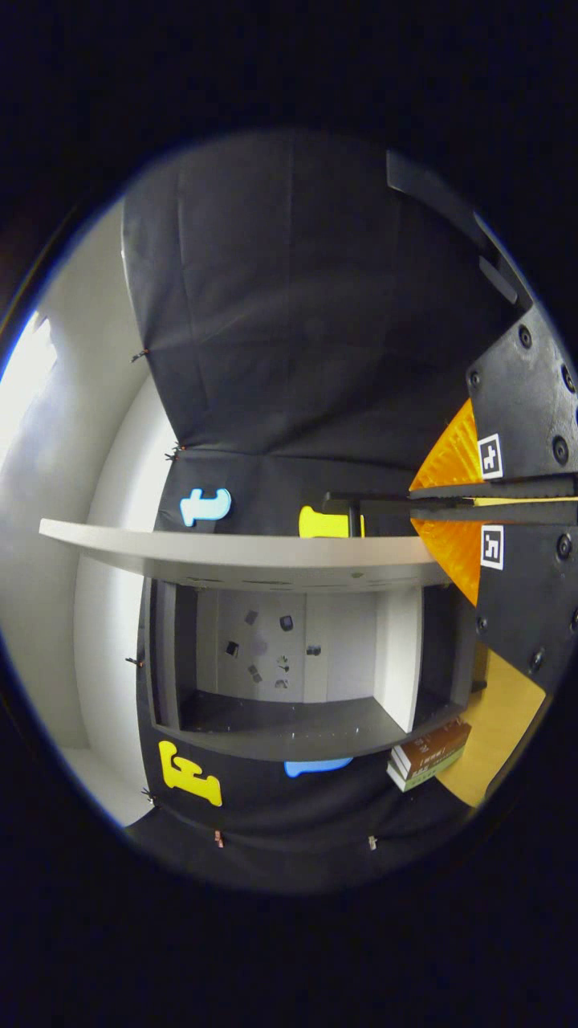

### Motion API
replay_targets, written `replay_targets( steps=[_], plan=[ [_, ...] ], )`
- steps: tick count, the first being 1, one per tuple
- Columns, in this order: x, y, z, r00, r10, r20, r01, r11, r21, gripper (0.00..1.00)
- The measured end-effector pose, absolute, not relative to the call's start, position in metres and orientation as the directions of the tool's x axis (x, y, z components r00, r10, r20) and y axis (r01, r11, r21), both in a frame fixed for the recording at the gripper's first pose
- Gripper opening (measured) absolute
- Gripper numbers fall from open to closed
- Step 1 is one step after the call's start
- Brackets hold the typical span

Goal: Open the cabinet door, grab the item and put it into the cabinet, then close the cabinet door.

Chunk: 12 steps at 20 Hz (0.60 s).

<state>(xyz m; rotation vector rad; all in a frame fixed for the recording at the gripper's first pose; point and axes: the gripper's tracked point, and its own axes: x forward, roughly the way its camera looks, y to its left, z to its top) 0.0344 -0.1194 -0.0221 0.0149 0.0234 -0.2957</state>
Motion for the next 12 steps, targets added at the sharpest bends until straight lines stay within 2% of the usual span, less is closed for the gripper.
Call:
replay_targets(
  steps=[2,5,8,12],
  plan=[
    [0.030,-0.122,-0.015,0.955,-0.297,-0.007,0.297,0.955,0.002,0.09],
    [0.021,-0.130,-0.008,0.944,-0.329,0.012,0.329,0.944,-0.020,0.54],
    [0.015,-0.115,0.003,0.956,-0.290,0.042,0.290,0.957,0.000,0.98],
    [0.010,-0.108,0.015,0.960,-0.271,0.073,0.272,0.962,-0.014,0.97]
  ],
)
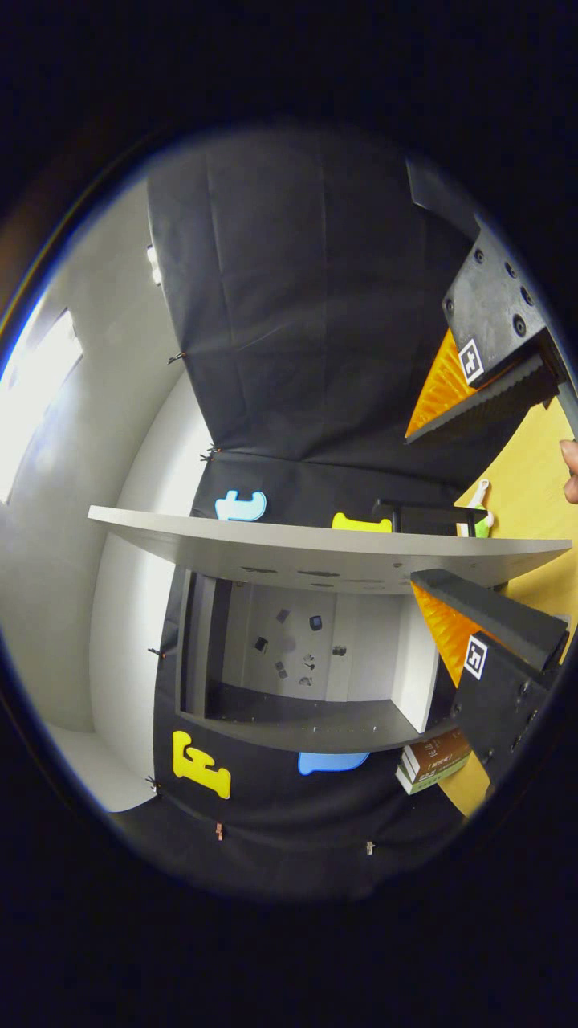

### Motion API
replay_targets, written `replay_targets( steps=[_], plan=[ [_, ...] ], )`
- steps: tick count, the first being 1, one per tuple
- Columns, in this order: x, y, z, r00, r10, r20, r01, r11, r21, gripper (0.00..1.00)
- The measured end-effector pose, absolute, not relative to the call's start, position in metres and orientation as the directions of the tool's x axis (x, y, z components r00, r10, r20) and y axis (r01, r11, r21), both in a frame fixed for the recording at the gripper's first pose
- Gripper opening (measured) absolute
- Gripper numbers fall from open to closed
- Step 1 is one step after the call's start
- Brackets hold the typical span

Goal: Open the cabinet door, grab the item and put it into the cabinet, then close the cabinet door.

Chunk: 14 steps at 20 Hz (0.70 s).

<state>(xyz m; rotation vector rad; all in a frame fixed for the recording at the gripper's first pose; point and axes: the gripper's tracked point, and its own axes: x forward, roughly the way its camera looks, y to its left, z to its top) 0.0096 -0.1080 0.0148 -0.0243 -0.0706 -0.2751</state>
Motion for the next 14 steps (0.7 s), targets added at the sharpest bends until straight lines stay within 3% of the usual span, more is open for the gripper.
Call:
replay_targets(
  steps=[5,10,14],
  plan=[
    [0.010,-0.050,0.022,0.989,-0.140,0.044,0.140,0.990,0.001,0.97],
    [0.016,0.039,-0.033,0.992,0.052,-0.115,-0.044,0.996,0.077,0.97],
    [0.017,0.090,-0.123,0.935,0.158,-0.318,-0.111,0.981,0.162,0.98]
  ],
)
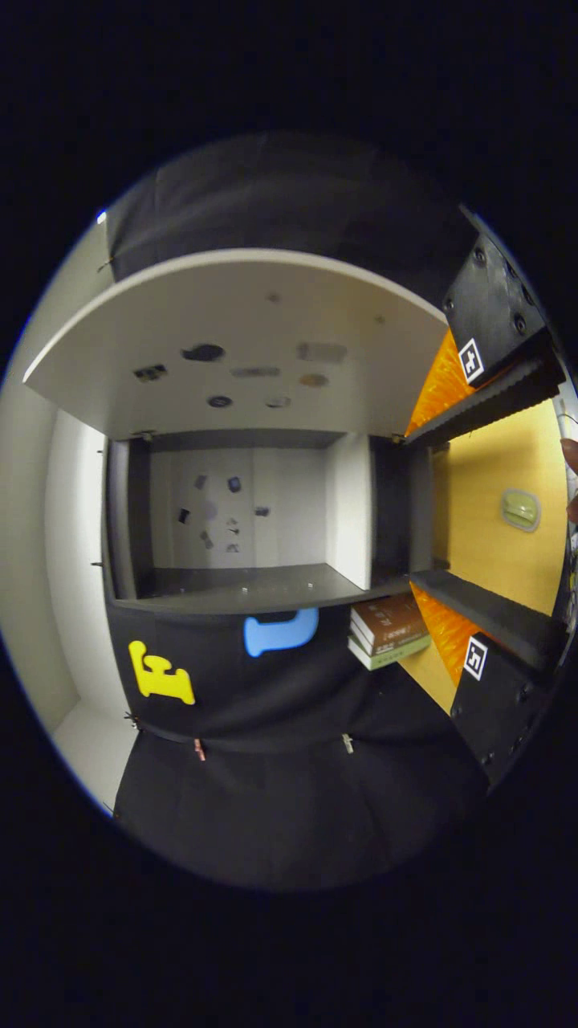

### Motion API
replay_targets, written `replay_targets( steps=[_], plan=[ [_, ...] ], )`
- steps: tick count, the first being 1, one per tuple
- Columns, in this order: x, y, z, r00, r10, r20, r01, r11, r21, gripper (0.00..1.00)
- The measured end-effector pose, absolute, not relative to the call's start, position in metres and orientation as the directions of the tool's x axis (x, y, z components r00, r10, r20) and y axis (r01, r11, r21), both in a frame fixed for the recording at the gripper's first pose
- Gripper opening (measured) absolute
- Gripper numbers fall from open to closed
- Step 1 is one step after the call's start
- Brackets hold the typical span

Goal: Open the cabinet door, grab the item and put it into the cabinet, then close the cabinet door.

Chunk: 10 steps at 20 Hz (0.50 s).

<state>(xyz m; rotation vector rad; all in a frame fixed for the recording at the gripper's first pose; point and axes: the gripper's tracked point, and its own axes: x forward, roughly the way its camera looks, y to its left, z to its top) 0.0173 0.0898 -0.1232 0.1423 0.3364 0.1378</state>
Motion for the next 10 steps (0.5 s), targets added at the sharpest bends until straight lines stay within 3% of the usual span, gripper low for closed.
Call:
replay_targets(
  steps=[6,10],
  plan=[
    [0.023,0.106,-0.298,0.782,0.169,-0.599,-0.044,0.975,0.218,0.99],
    [0.031,0.114,-0.389,0.692,0.154,-0.705,-0.003,0.978,0.210,0.99]
  ],
)
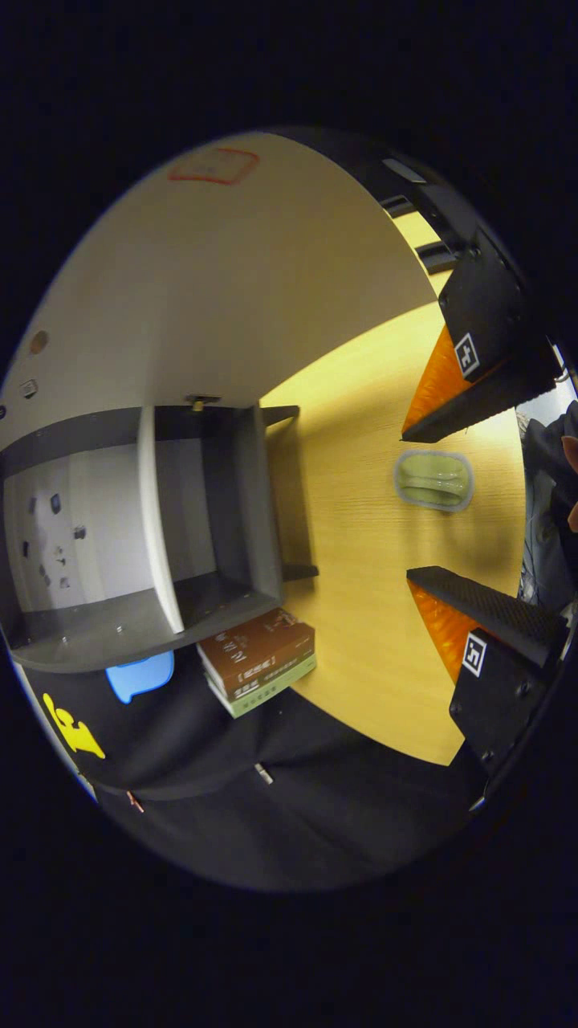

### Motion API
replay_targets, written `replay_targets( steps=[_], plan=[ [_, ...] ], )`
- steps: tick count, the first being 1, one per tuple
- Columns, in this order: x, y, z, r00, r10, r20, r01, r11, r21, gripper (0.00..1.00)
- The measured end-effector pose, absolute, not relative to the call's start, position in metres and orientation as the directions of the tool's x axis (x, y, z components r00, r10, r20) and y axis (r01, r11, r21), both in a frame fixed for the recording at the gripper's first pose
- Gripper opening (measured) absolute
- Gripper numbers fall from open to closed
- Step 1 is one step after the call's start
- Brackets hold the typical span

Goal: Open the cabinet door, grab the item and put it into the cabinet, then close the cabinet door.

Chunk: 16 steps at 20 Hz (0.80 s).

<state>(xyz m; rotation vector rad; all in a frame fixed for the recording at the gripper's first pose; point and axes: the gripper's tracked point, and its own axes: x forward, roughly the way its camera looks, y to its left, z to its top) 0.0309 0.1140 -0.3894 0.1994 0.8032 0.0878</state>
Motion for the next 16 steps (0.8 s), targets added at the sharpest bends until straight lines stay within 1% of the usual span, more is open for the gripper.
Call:
replay_targets(
  steps=[2,3,6,7,8,9,10,11,12,13,14,15,16],
  plan=[
    [0.030,0.114,-0.431,0.646,0.144,-0.750,0.012,0.980,0.199,0.98],
    [0.033,0.112,-0.448,0.634,0.132,-0.762,0.021,0.982,0.187,0.96],
    [0.038,0.111,-0.493,0.597,0.111,-0.794,0.036,0.986,0.165,0.95],
    [0.037,0.112,-0.509,0.582,0.105,-0.806,0.039,0.987,0.156,0.89],
    [0.036,0.115,-0.520,0.571,0.106,-0.814,0.037,0.987,0.155,0.86],
    [0.034,0.119,-0.529,0.561,0.112,-0.820,0.035,0.987,0.158,0.75],
    [0.034,0.115,-0.530,0.559,0.097,-0.823,0.033,0.990,0.139,0.66],
    [0.038,0.115,-0.532,0.566,0.096,-0.819,0.033,0.990,0.139,0.53],
    [0.039,0.115,-0.528,0.568,0.105,-0.816,0.025,0.989,0.145,0.43],
    [0.044,0.109,-0.531,0.582,0.061,-0.811,0.056,0.992,0.115,0.33],
    [0.037,0.104,-0.532,0.566,0.044,-0.823,0.056,0.994,0.091,0.24],
    [0.038,0.104,-0.532,0.578,0.051,-0.814,0.048,0.994,0.097,0.24],
    [0.040,0.106,-0.532,0.575,0.060,-0.816,0.029,0.995,0.093,0.18]
  ],
)
